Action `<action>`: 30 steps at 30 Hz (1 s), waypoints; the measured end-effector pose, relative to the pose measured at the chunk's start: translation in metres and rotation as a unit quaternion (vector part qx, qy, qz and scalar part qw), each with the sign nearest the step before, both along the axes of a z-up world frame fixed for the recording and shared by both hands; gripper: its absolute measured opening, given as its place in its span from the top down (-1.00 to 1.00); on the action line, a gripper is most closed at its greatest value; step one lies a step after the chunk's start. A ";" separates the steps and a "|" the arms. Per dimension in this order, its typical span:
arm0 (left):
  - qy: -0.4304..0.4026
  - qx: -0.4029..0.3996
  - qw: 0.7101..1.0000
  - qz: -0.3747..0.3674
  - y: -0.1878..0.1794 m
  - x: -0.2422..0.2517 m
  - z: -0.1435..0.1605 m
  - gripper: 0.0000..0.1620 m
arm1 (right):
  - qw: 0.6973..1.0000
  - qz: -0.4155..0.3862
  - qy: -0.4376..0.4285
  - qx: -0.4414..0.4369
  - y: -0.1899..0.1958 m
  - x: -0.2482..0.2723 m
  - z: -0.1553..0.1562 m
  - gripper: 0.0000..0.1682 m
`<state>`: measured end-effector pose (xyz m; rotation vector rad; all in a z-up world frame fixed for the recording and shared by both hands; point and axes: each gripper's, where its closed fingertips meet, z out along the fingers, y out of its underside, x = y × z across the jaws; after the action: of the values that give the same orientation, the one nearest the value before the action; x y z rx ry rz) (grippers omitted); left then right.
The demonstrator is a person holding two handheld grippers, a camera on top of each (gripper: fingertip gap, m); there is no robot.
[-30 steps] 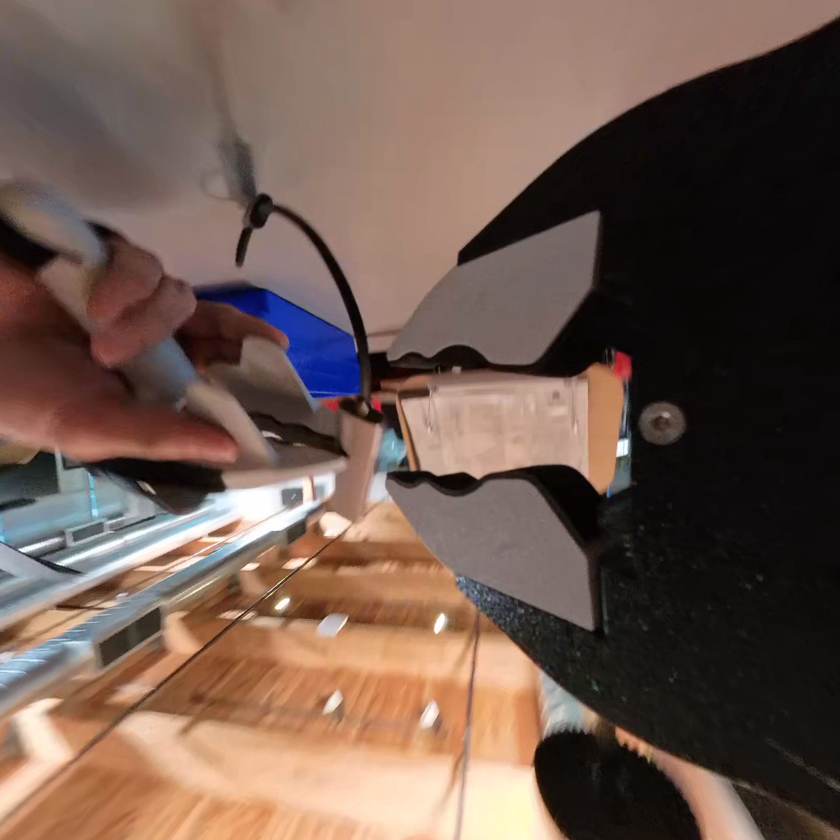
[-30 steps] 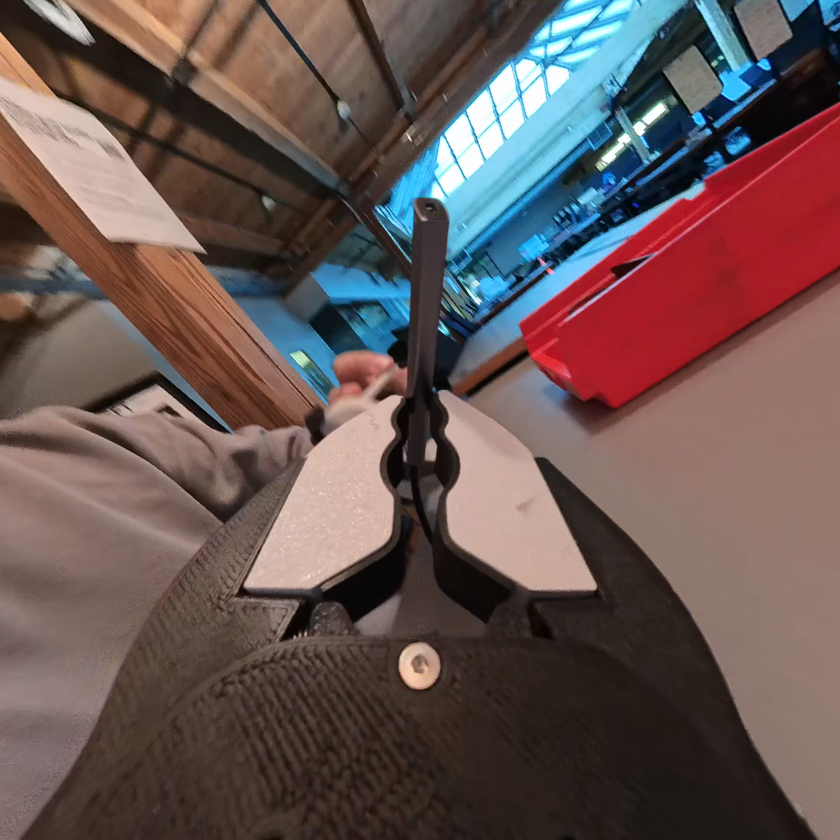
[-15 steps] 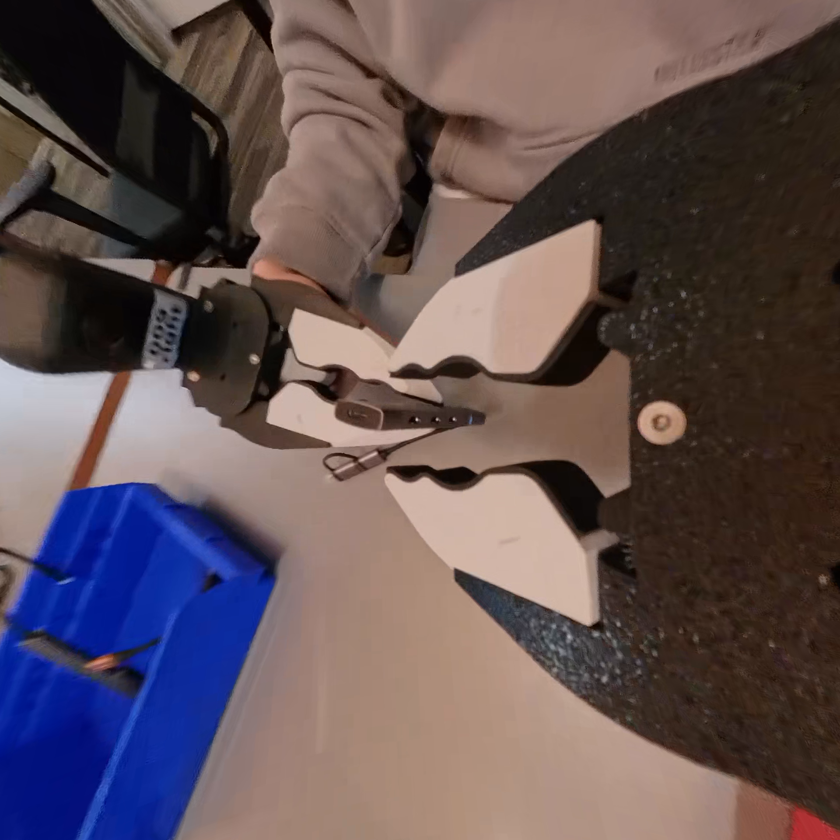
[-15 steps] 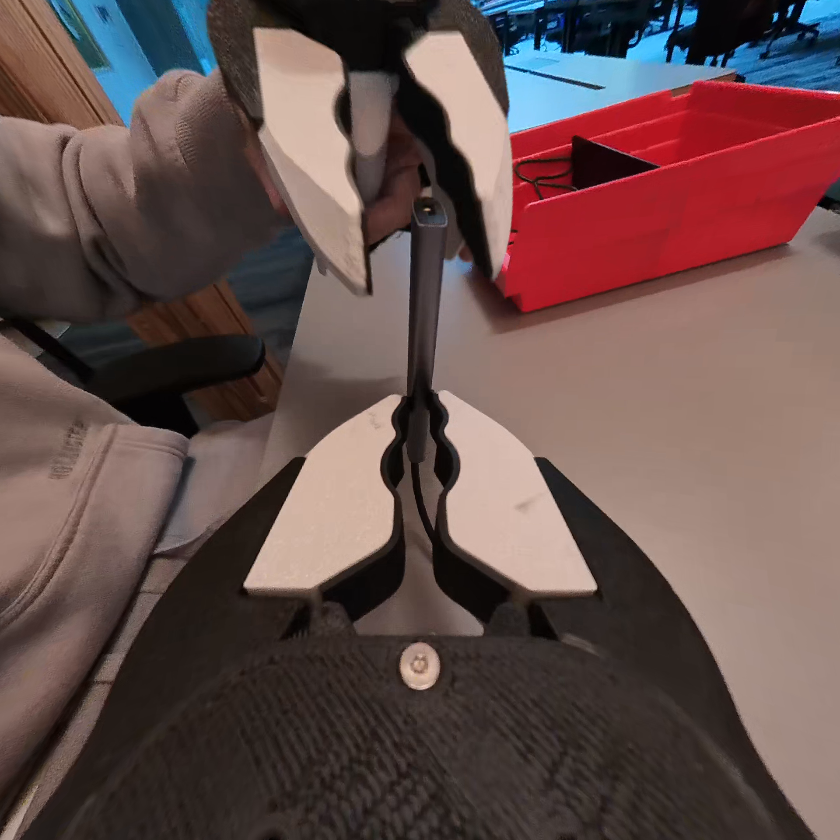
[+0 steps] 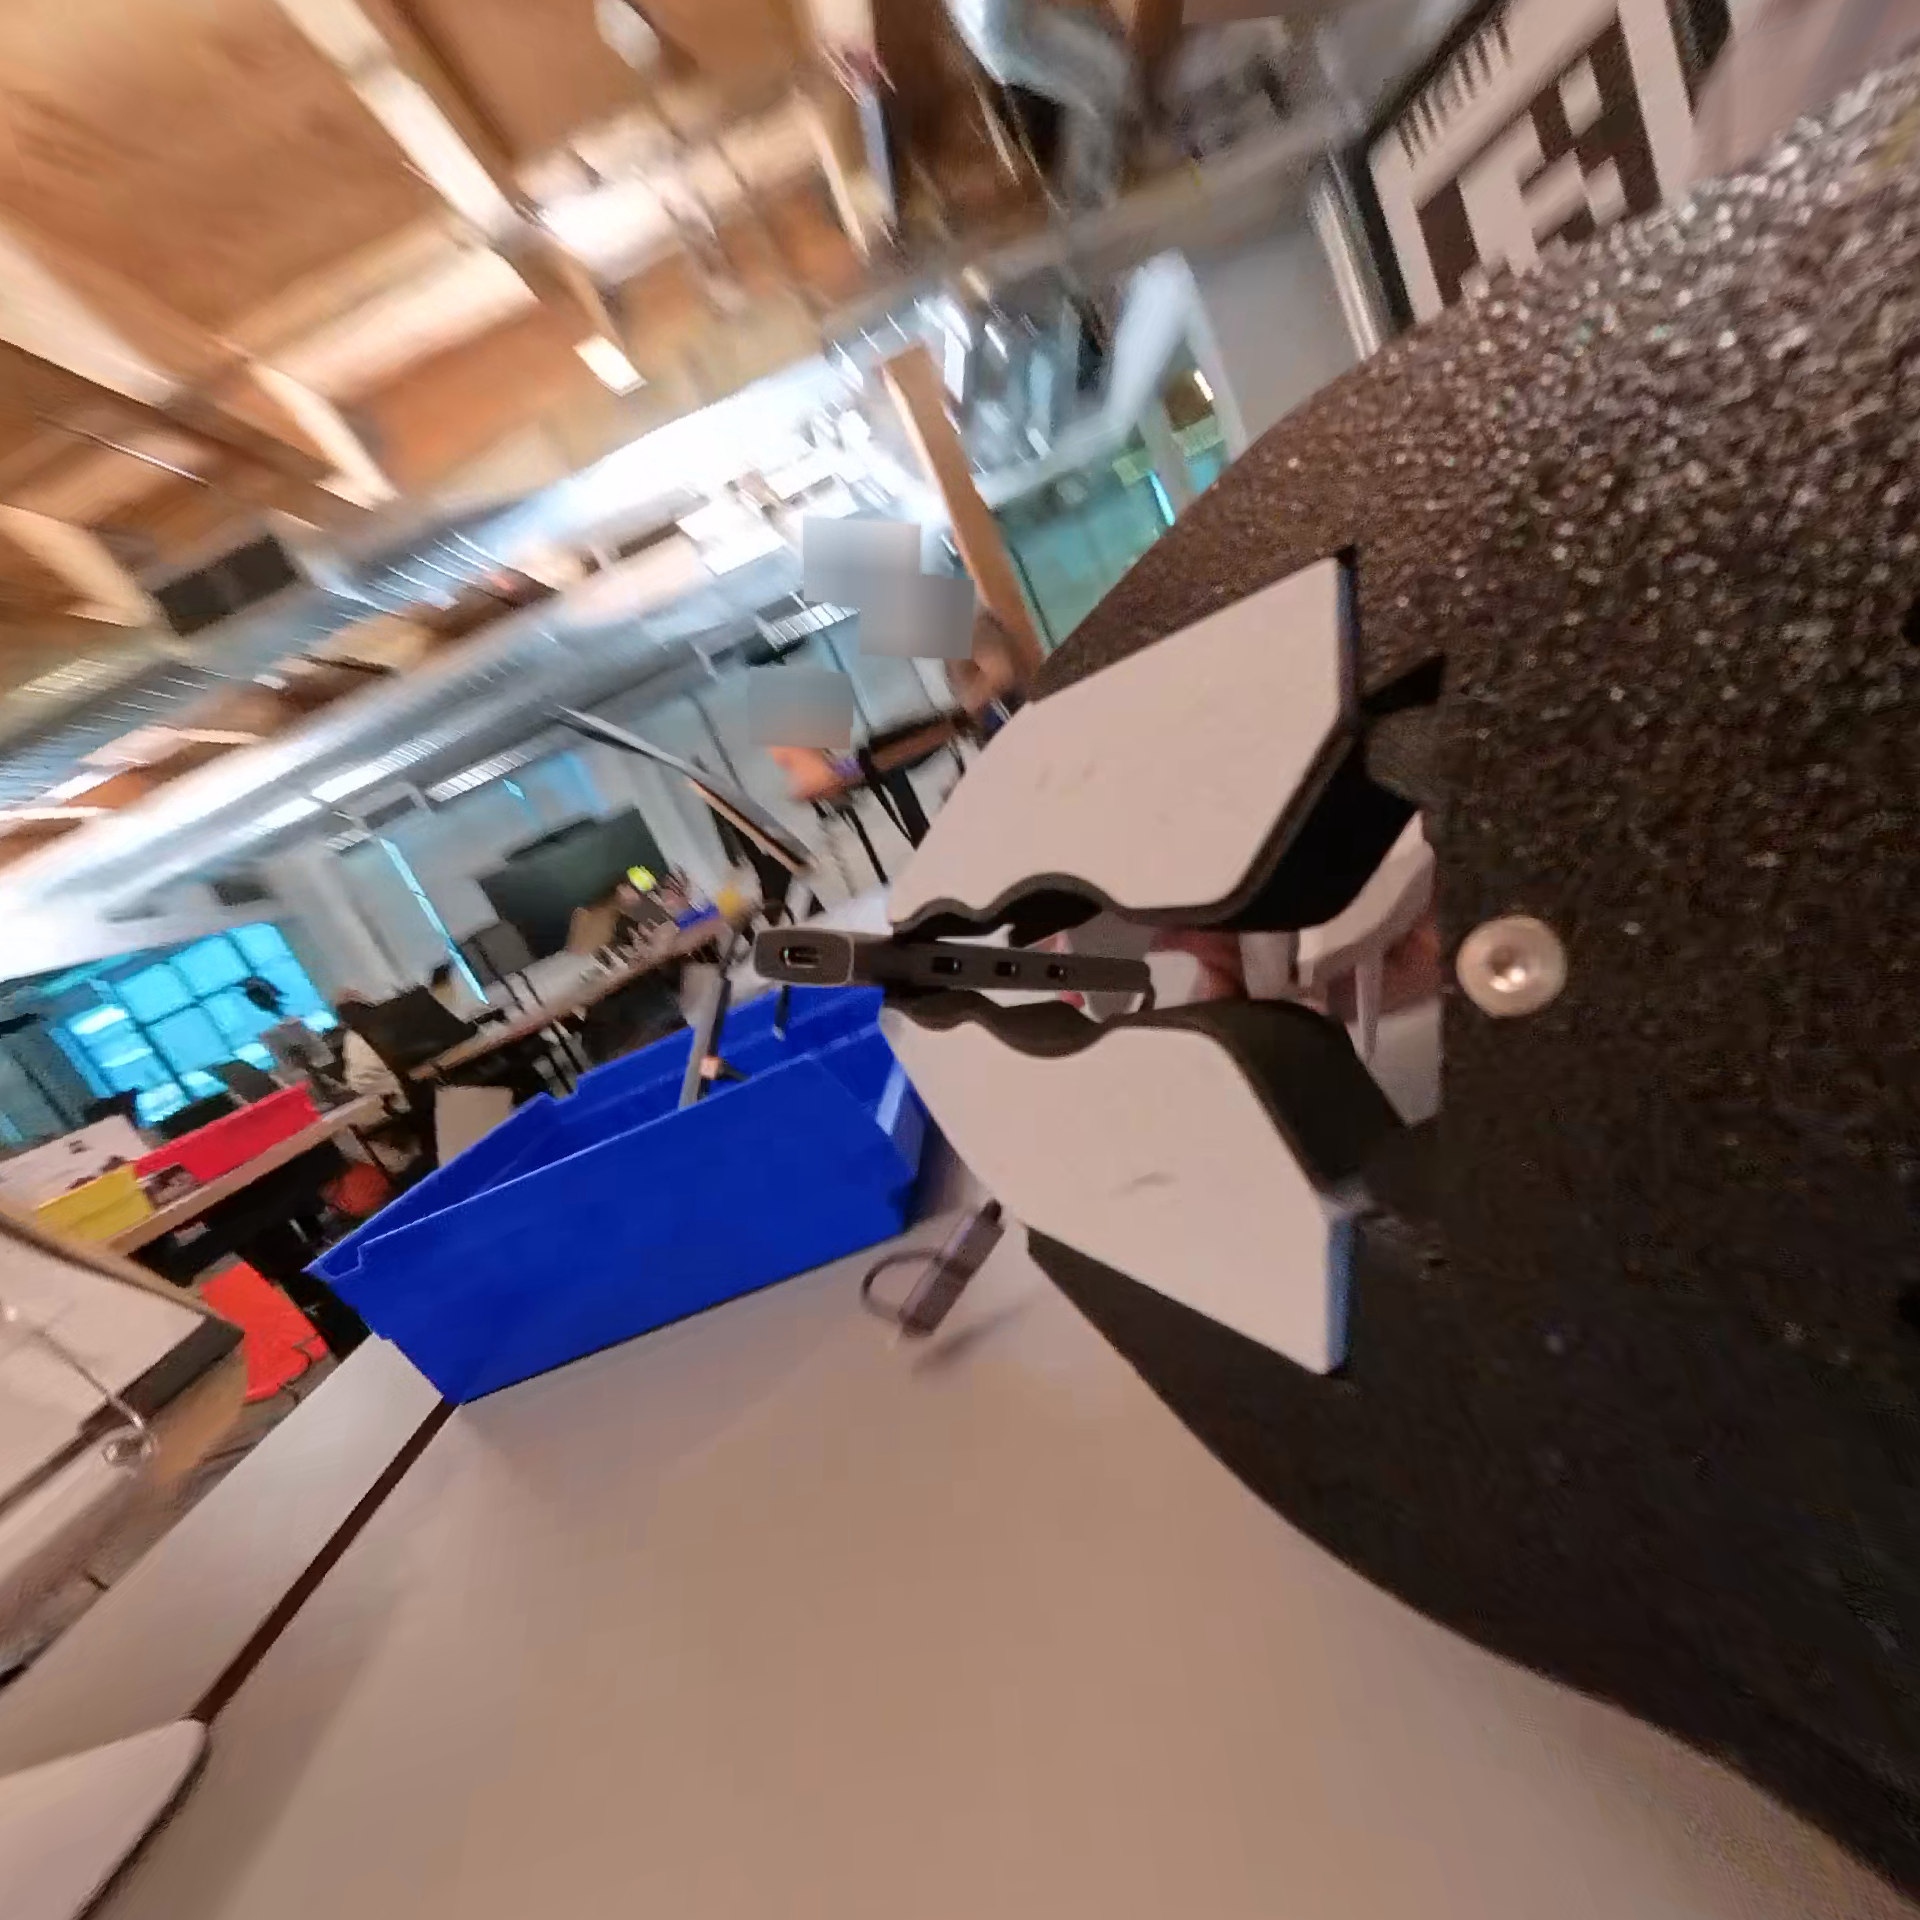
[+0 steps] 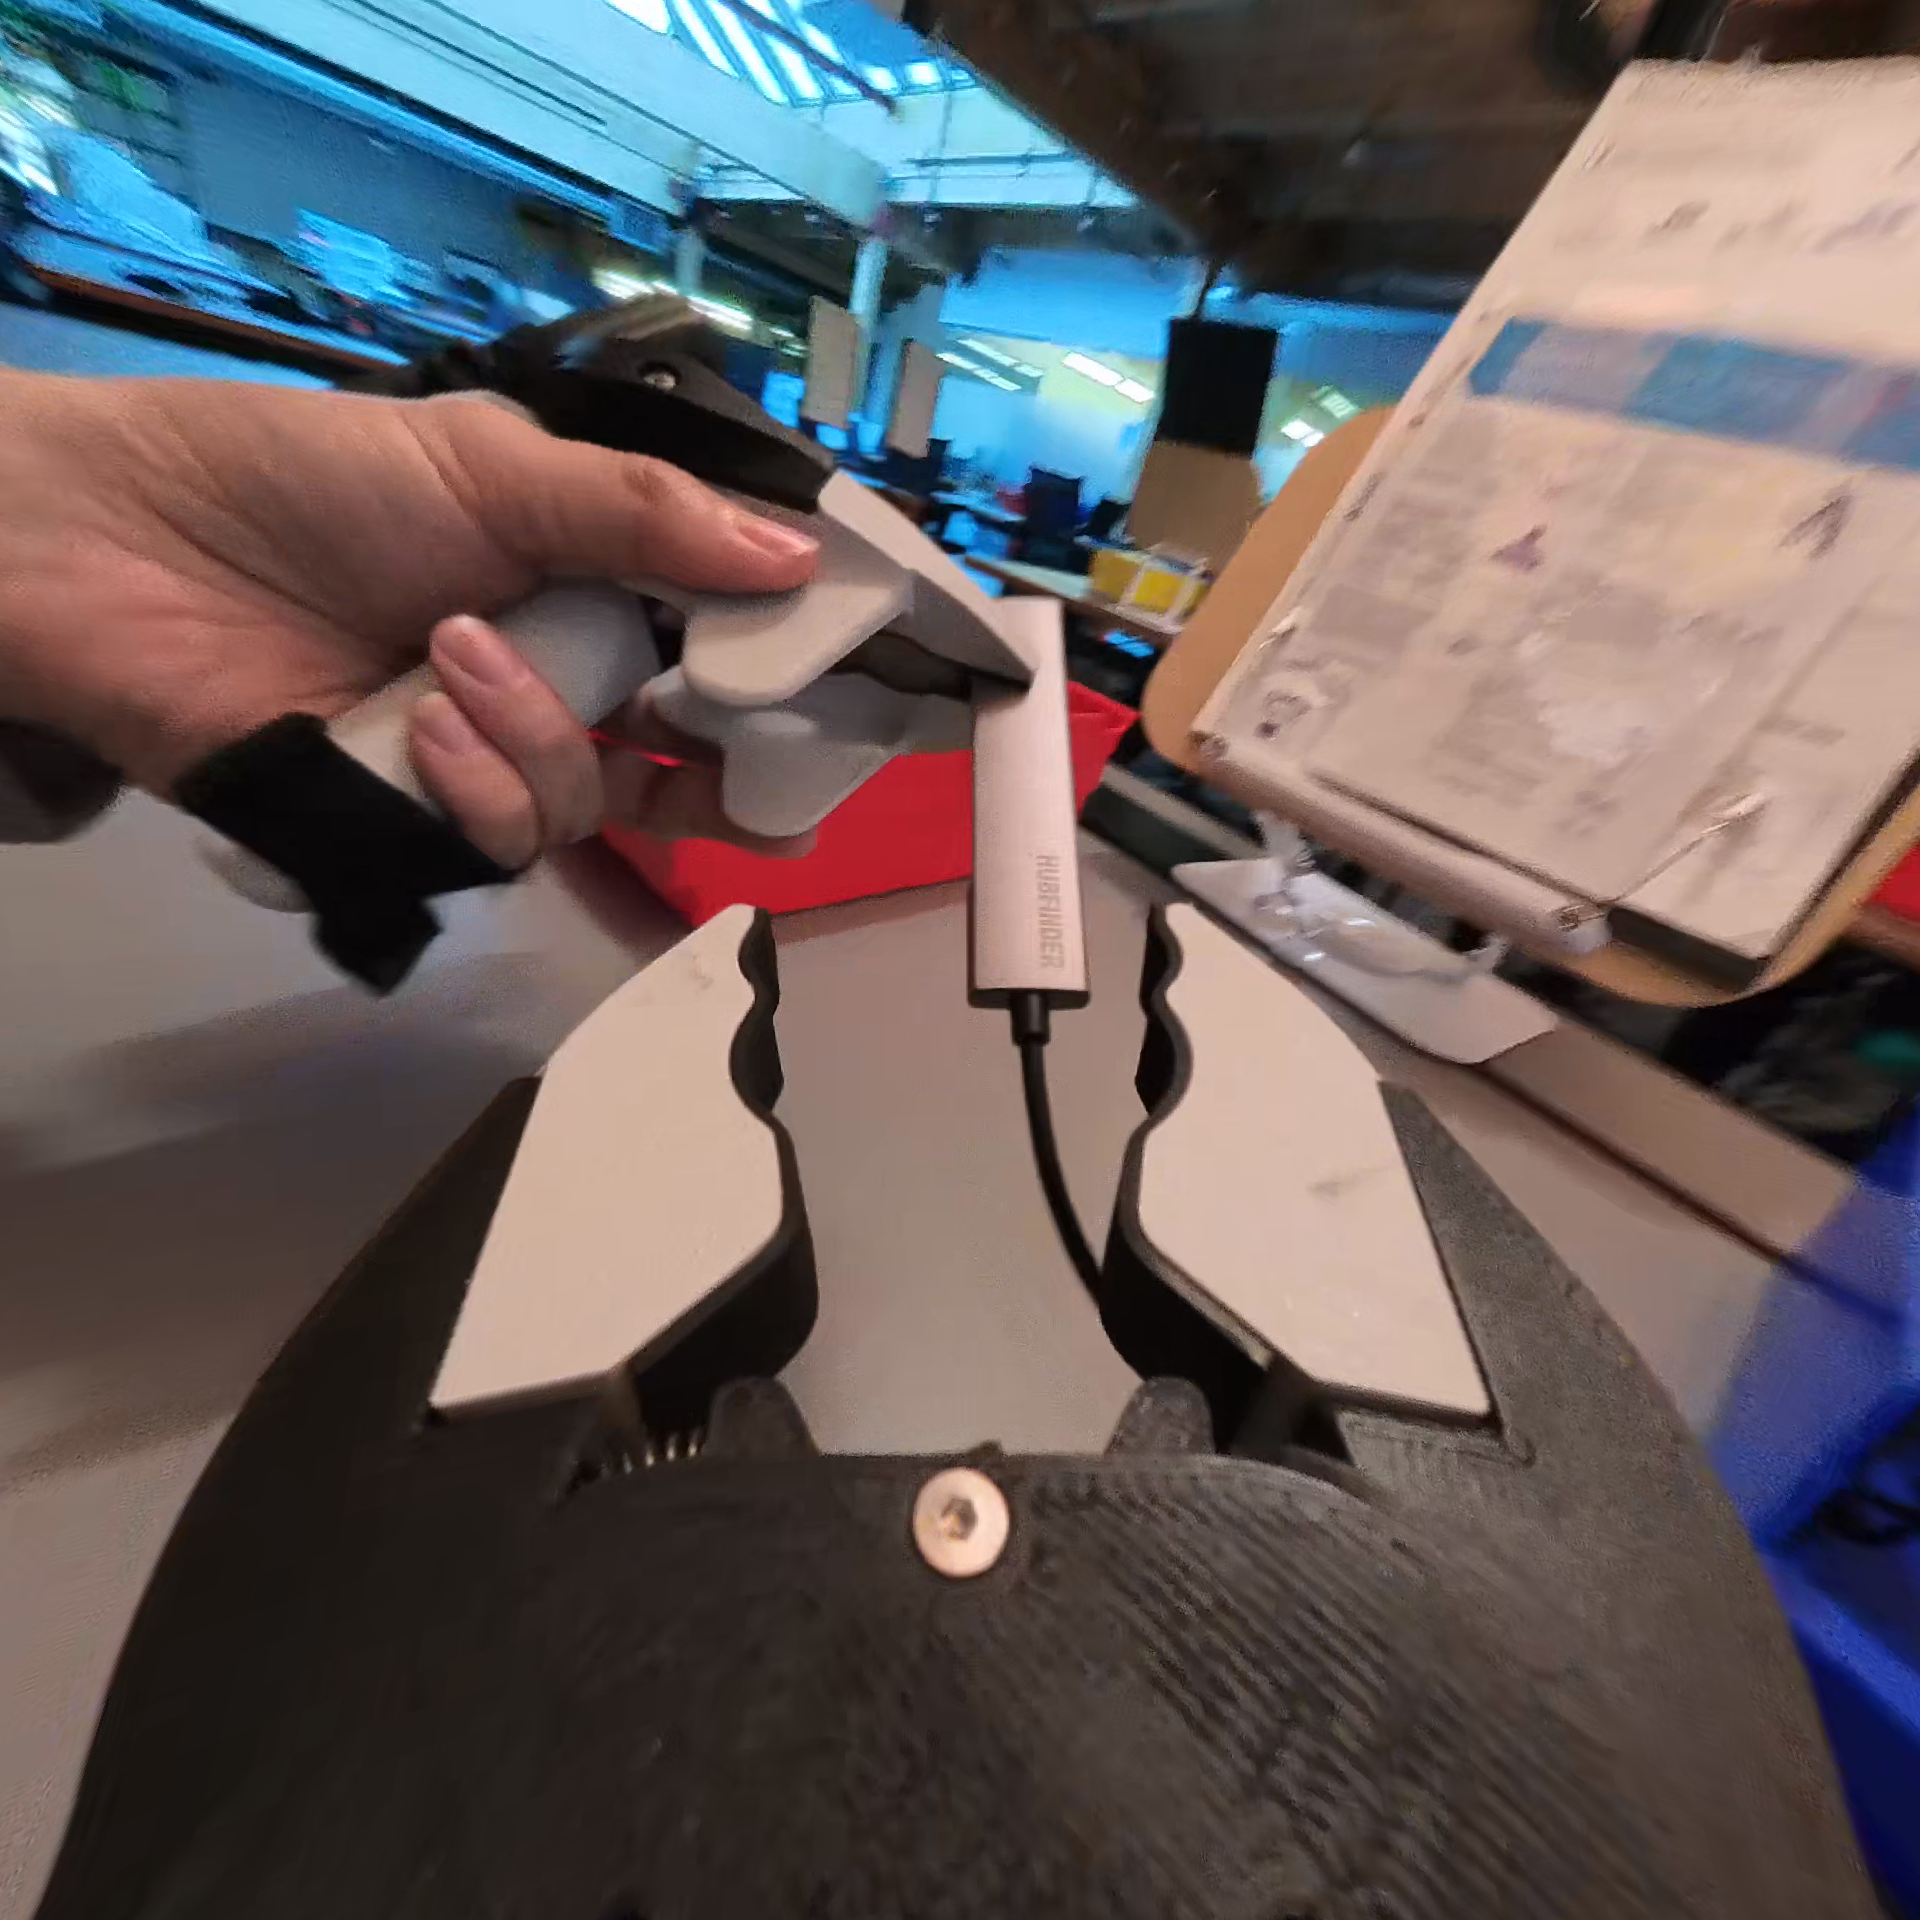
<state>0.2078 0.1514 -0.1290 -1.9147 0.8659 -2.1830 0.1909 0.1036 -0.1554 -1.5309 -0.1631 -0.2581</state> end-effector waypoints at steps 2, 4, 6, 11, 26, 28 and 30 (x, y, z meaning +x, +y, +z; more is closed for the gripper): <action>-0.008 -0.079 0.997 0.009 0.000 -0.001 -0.005 0.90 | 0.998 -0.035 -0.046 0.003 0.001 0.003 -0.001 0.19; -0.006 -0.122 0.993 0.009 -0.004 -0.002 -0.013 0.90 | 0.997 -0.050 -0.055 0.008 -0.001 0.008 -0.001 0.25; -0.006 -0.149 0.989 0.004 -0.009 -0.003 -0.016 0.90 | 0.998 -0.042 -0.030 0.020 -0.003 0.011 -0.001 0.37; 0.011 -0.168 0.986 -0.002 -0.018 -0.002 -0.016 0.90 | 0.998 0.037 0.017 0.058 -0.013 0.011 0.000 0.61; 0.027 -0.204 0.979 0.003 -0.028 0.001 -0.022 0.90 | 0.996 0.054 0.015 0.069 -0.016 0.009 -0.005 0.71; 0.030 -0.201 0.979 0.006 -0.028 0.002 -0.022 0.90 | 0.997 0.049 0.022 0.063 -0.015 0.010 -0.007 0.71; 0.032 -0.198 0.980 0.009 -0.028 0.003 -0.023 0.90 | 0.996 0.051 0.040 0.057 -0.015 0.011 -0.008 0.71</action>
<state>0.2104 0.1239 -0.1519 -2.1584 0.4389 -2.4418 0.2017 0.0886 -0.1638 -1.4118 -0.1609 -0.1222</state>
